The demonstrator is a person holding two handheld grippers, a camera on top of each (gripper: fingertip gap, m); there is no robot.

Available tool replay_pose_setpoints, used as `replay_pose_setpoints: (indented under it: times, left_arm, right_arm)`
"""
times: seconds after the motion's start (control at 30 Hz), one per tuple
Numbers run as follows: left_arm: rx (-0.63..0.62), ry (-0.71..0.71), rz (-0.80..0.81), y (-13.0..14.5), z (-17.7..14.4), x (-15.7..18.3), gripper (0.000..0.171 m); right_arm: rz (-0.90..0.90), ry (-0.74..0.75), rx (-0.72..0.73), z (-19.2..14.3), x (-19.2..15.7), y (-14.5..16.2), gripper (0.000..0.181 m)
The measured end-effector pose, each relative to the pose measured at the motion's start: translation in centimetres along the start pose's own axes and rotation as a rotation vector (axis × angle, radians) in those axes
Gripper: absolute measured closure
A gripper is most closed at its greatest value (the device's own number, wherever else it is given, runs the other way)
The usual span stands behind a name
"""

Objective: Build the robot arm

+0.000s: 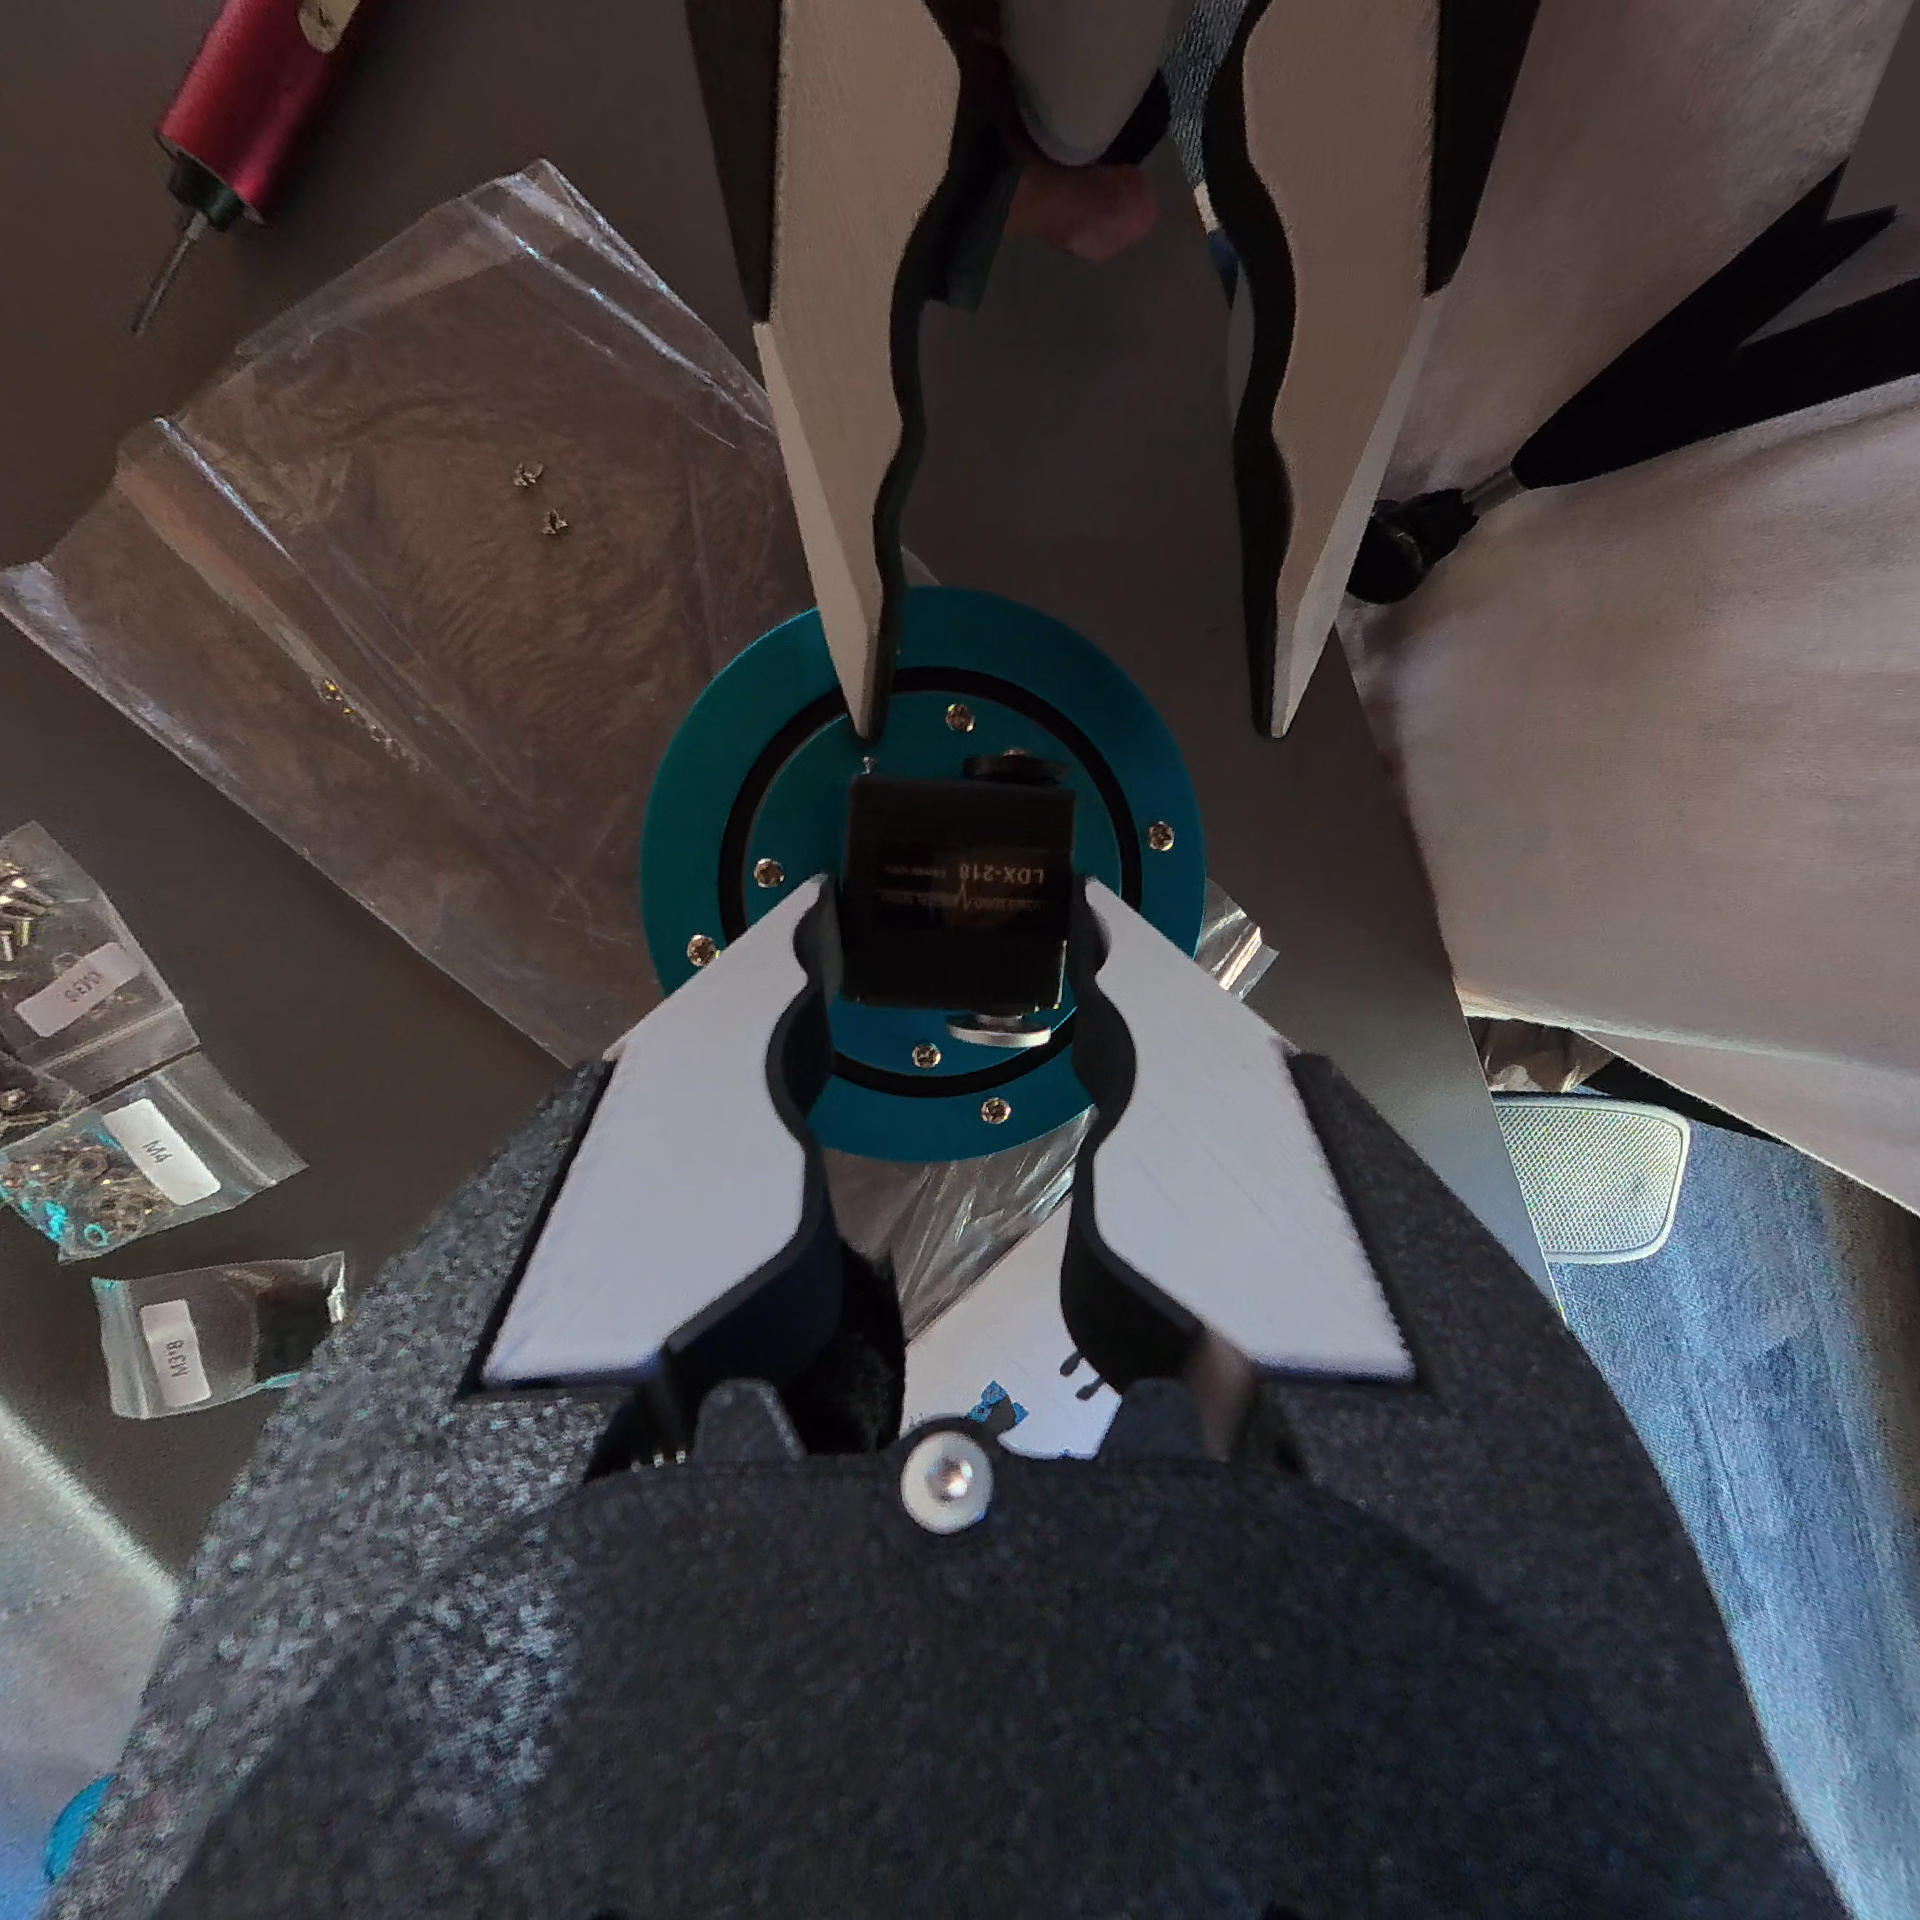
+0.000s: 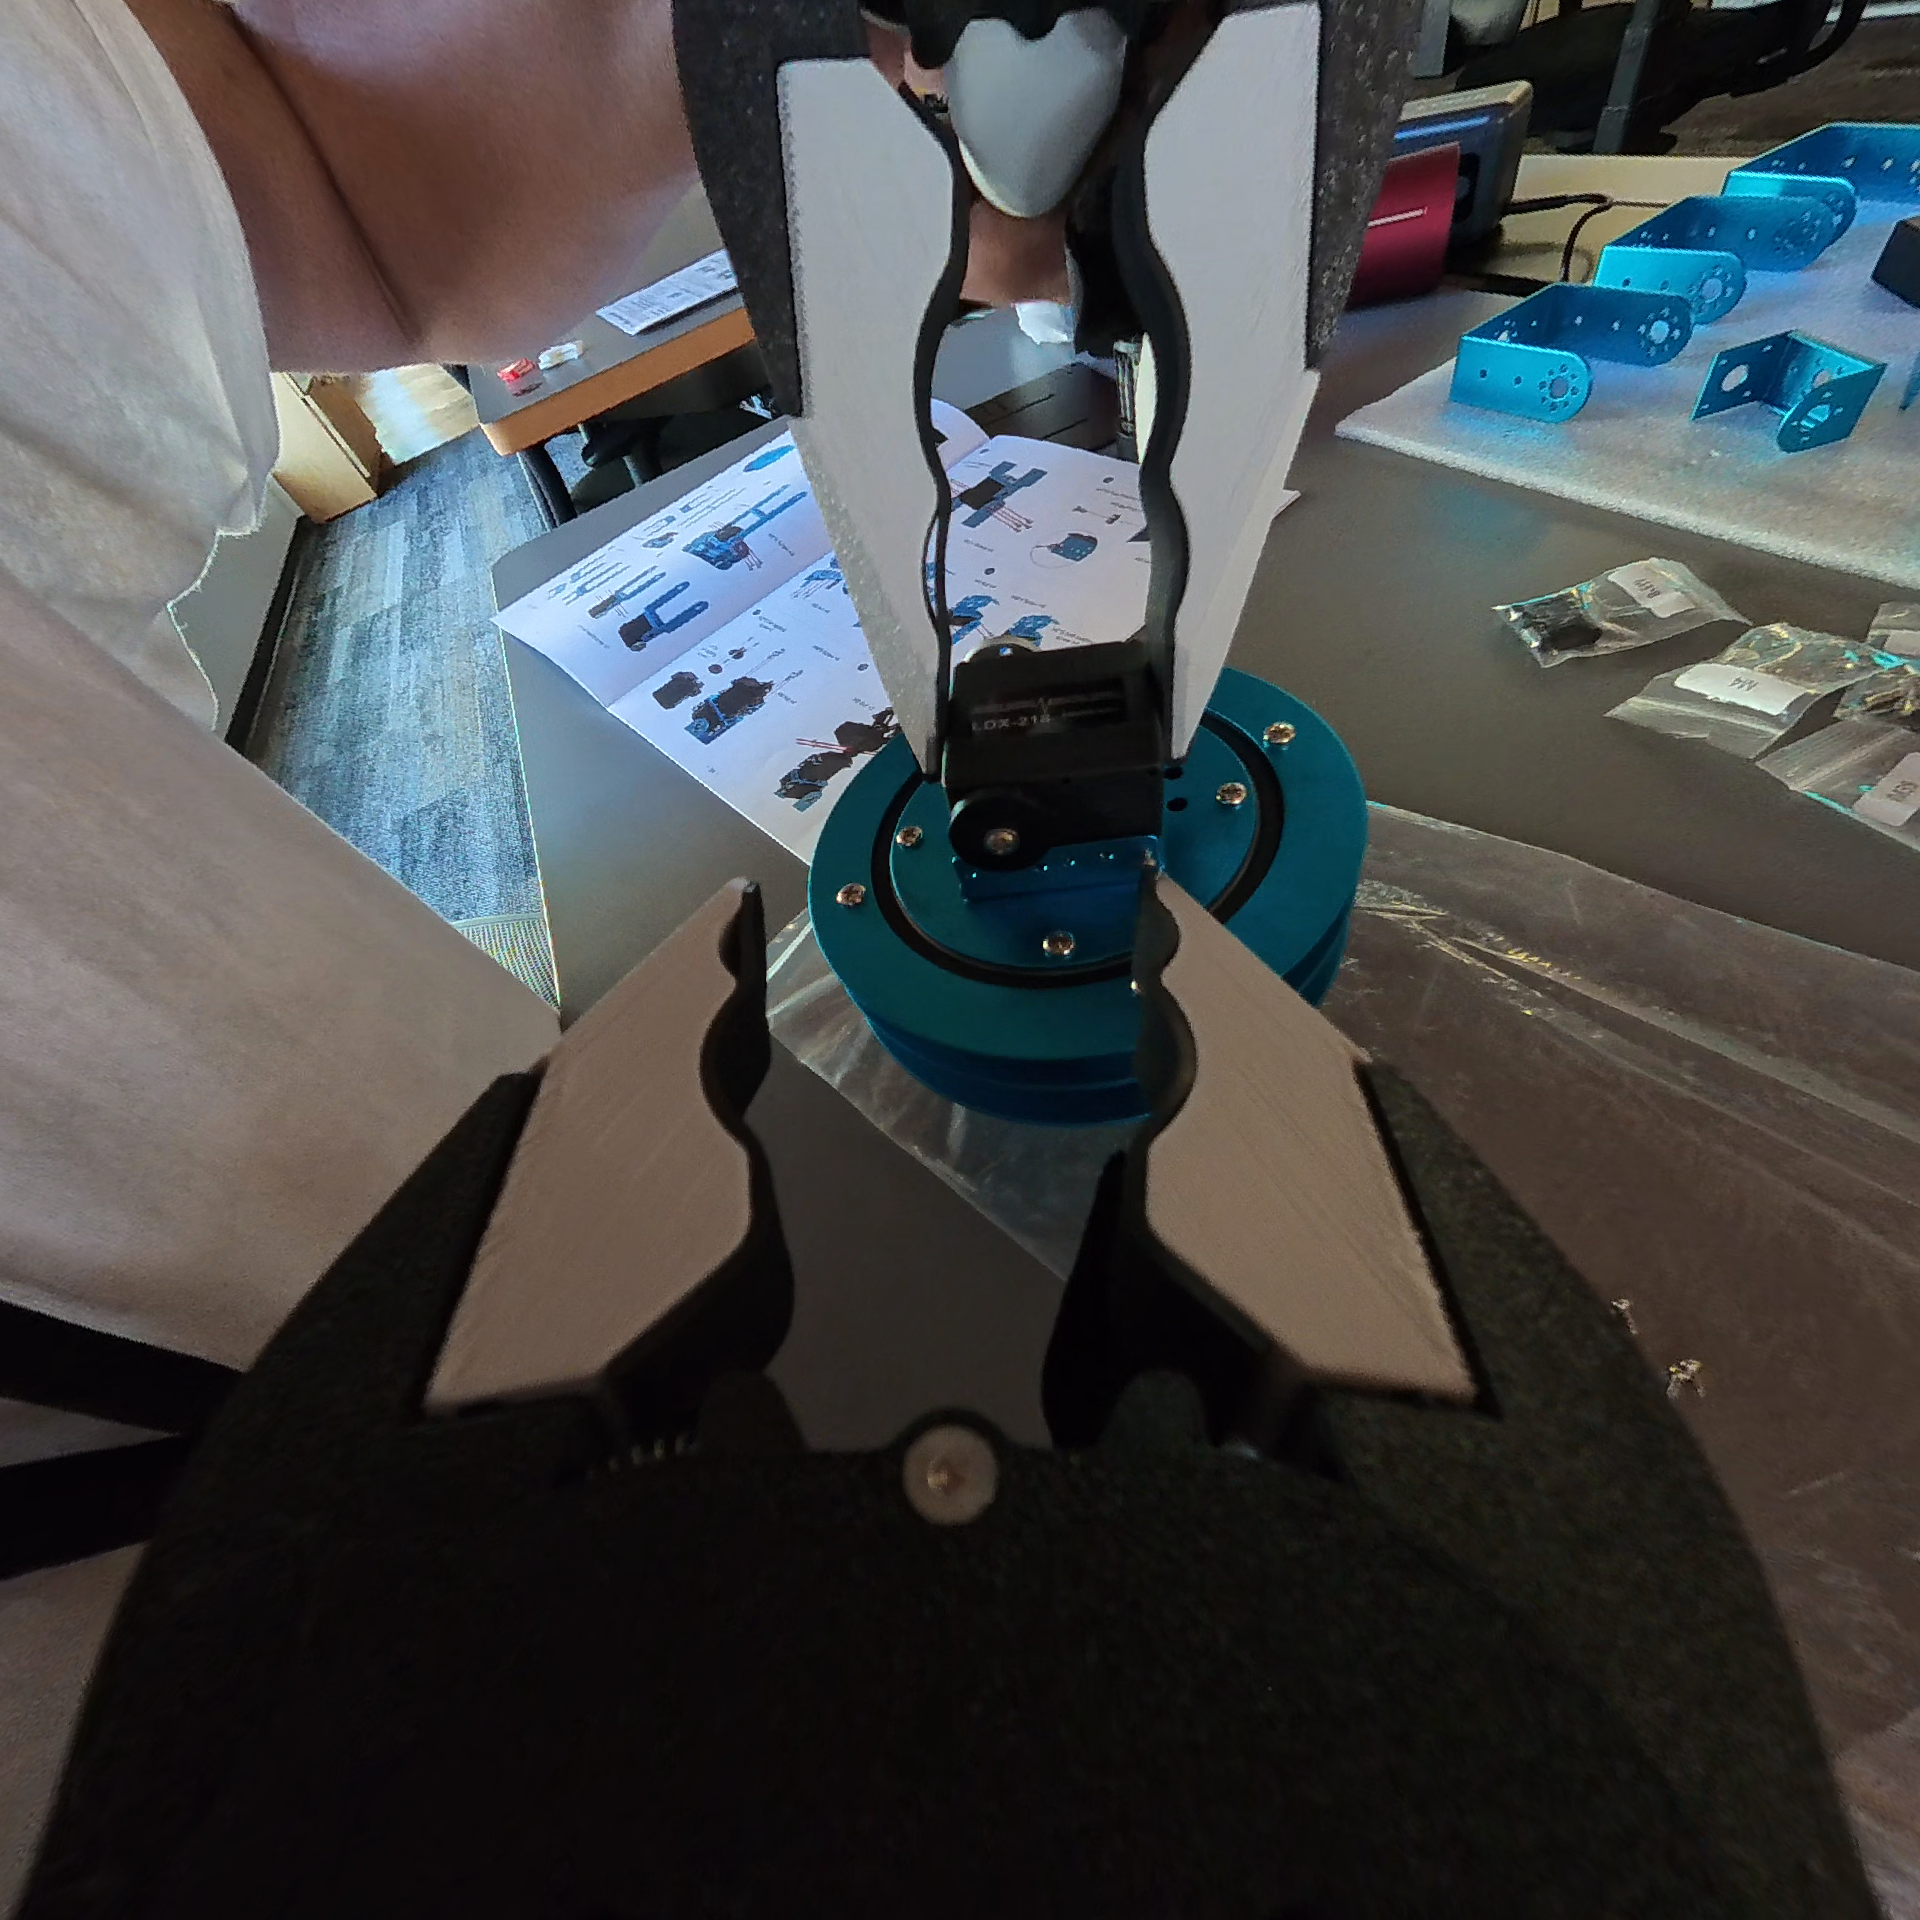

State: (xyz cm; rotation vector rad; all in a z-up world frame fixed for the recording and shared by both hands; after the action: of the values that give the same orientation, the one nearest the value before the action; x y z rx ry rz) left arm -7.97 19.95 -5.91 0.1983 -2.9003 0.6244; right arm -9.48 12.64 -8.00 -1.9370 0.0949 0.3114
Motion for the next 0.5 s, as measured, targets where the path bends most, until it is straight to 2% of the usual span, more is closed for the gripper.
replay_pose_setpoints:
  times: [0.5]
  left_arm:
    - [-0.038, 0.027, -0.037, -0.15, -0.06, 0.17, 0.128]
  right_arm:
    - [-0.004, -0.006, 0.001, 0.16, -0.15, -0.02, 0.112]
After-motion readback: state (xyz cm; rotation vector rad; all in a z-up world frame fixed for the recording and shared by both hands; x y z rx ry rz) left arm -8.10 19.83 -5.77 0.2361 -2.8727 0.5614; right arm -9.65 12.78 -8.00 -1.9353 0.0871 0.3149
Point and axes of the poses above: each gripper's, where its closed fingertips meet, z out along the fingers, y out of its underside, x = y × z across the jaws, the point moved 4 cm from there along -z, back along the fingers, and after that the axes turned 2 degrees about -x, right-handed, at the moved point
